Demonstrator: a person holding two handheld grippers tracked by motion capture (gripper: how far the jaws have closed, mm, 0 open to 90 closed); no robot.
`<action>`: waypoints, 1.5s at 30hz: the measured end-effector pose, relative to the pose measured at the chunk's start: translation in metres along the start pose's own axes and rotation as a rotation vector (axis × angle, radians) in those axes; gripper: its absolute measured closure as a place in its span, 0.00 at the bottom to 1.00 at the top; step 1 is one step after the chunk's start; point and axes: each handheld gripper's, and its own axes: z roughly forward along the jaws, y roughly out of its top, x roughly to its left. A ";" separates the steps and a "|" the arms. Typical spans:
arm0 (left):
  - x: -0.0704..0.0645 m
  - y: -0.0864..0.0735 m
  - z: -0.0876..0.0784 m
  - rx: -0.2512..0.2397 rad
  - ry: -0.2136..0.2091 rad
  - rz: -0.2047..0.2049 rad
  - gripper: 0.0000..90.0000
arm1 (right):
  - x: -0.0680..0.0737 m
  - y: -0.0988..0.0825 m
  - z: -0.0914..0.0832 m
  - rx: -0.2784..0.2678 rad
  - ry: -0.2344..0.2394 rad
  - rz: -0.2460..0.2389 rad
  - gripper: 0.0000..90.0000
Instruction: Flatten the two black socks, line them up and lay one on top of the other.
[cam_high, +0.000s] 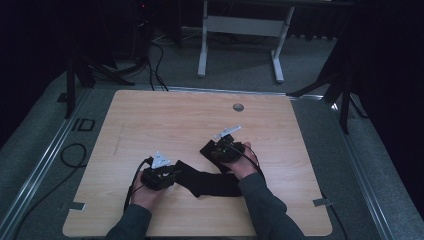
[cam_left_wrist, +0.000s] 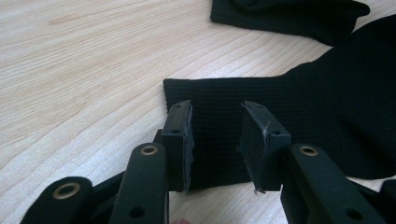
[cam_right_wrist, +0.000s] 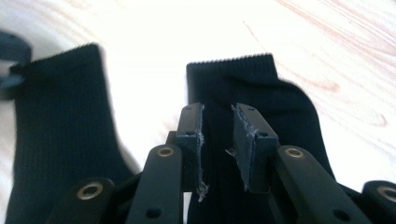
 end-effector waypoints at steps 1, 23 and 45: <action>0.000 0.000 0.000 0.000 0.001 0.000 0.71 | -0.001 0.007 0.007 0.010 -0.001 0.010 0.79; -0.001 0.000 0.001 0.002 0.012 0.006 0.71 | -0.010 0.031 0.053 0.143 -0.007 0.142 0.96; -0.003 0.000 0.003 0.012 0.019 0.014 0.71 | -0.016 0.024 -0.002 0.028 -0.011 0.121 0.99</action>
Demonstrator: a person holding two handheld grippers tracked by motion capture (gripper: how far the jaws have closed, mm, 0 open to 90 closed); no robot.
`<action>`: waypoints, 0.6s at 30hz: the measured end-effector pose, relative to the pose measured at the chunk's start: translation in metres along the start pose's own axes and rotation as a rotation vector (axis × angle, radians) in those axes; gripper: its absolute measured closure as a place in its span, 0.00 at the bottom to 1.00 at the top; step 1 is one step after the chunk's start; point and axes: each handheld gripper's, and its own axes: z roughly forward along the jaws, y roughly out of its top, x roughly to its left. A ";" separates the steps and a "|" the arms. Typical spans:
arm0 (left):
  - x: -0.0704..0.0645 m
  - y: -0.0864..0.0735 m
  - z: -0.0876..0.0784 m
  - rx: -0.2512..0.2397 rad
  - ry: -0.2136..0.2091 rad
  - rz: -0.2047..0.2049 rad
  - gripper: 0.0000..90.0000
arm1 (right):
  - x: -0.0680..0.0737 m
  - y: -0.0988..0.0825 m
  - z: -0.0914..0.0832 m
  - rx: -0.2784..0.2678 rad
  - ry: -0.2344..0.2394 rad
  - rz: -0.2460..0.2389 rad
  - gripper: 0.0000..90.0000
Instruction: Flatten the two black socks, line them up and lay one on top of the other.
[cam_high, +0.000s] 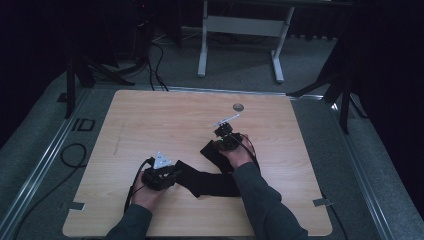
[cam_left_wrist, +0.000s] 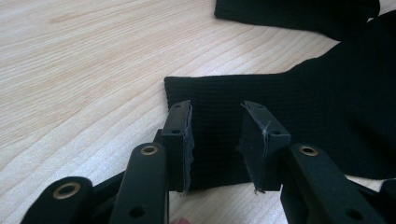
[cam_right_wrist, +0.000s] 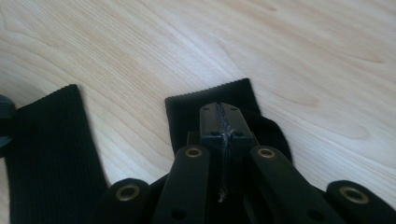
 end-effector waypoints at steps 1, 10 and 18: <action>0.000 0.000 0.000 0.001 0.000 0.000 0.71 | -0.002 -0.002 -0.005 -0.014 0.001 0.002 1.00; -0.002 0.000 0.001 0.006 0.000 0.009 0.71 | -0.016 -0.027 -0.043 -0.109 -0.015 0.029 1.00; -0.003 0.000 0.001 0.007 0.002 0.009 0.71 | -0.027 -0.051 -0.061 -0.141 -0.051 0.054 1.00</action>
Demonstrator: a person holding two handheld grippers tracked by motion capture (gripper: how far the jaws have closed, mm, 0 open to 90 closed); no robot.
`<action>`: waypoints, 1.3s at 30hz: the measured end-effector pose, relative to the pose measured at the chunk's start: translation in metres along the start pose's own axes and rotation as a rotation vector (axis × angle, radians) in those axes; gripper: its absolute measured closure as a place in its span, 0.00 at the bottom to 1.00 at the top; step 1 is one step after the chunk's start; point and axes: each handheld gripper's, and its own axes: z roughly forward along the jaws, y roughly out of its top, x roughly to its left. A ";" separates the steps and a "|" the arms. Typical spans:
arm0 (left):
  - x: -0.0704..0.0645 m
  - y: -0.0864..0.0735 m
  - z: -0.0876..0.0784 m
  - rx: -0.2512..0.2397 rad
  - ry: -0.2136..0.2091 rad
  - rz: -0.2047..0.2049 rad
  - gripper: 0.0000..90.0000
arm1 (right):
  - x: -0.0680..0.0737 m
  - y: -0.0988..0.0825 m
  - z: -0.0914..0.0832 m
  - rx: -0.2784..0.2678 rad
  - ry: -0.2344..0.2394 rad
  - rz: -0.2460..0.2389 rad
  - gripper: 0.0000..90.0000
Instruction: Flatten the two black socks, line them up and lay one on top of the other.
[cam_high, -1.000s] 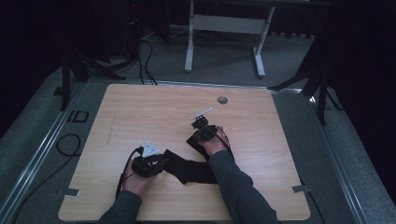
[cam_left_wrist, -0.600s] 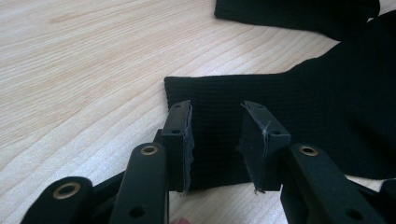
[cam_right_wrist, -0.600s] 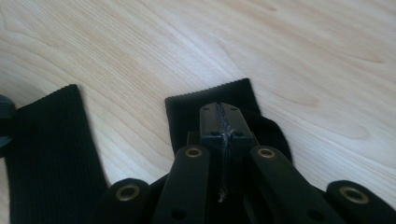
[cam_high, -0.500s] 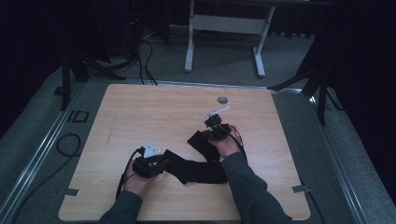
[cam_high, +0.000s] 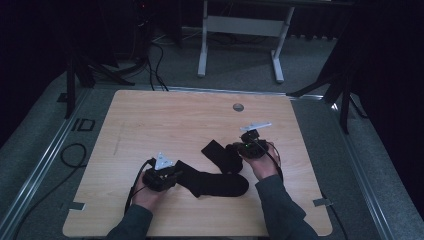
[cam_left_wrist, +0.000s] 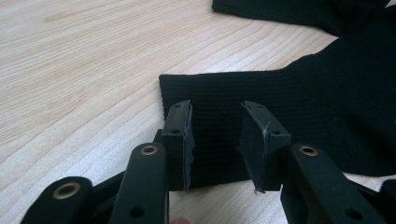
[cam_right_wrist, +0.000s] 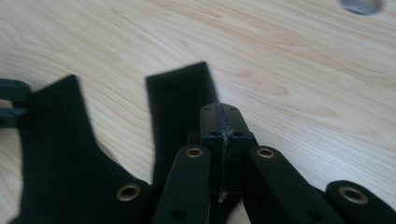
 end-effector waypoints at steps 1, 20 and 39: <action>0.000 0.000 0.000 0.000 0.000 -0.001 0.71 | -0.002 -0.004 -0.003 -0.004 -0.011 0.001 1.00; -0.001 0.000 0.001 0.006 0.000 0.005 0.71 | -0.037 -0.080 -0.039 -0.020 -0.120 0.123 0.99; -0.001 0.000 0.001 0.004 -0.003 0.005 0.71 | -0.024 -0.059 -0.024 0.009 -0.043 -0.062 0.79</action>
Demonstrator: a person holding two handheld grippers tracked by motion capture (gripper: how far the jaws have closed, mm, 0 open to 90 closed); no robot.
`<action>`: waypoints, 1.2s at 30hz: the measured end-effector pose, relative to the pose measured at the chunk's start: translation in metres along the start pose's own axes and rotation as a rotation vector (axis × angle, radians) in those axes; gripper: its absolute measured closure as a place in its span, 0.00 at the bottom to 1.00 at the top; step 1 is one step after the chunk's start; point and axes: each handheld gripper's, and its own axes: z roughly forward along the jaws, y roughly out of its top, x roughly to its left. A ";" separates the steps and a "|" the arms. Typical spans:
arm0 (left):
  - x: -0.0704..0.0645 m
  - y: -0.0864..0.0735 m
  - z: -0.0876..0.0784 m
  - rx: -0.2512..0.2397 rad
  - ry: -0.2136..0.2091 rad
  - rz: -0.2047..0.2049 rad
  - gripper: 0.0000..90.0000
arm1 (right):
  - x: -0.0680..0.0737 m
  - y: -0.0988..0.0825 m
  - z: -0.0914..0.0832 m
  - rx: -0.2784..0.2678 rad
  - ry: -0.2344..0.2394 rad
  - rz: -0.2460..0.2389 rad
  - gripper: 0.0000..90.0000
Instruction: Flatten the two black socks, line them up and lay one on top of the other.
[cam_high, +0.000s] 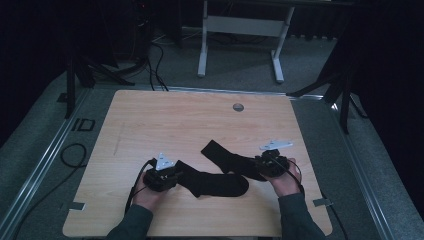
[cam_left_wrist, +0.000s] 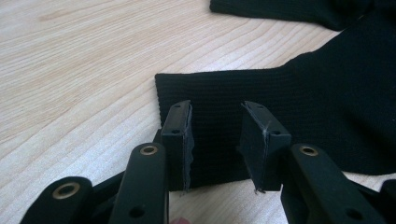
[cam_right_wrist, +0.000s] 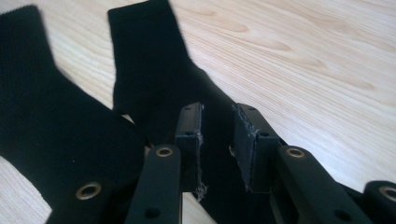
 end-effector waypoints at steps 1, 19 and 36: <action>0.000 0.000 0.000 0.000 0.000 0.000 0.71 | 0.002 0.002 0.003 0.008 0.004 -0.011 0.79; 0.000 0.000 0.001 0.005 -0.001 0.004 0.71 | 0.030 0.048 0.055 0.095 0.068 -0.175 0.77; 0.000 0.001 0.001 0.004 0.000 0.004 0.71 | 0.054 0.076 0.102 0.143 0.094 -0.212 0.63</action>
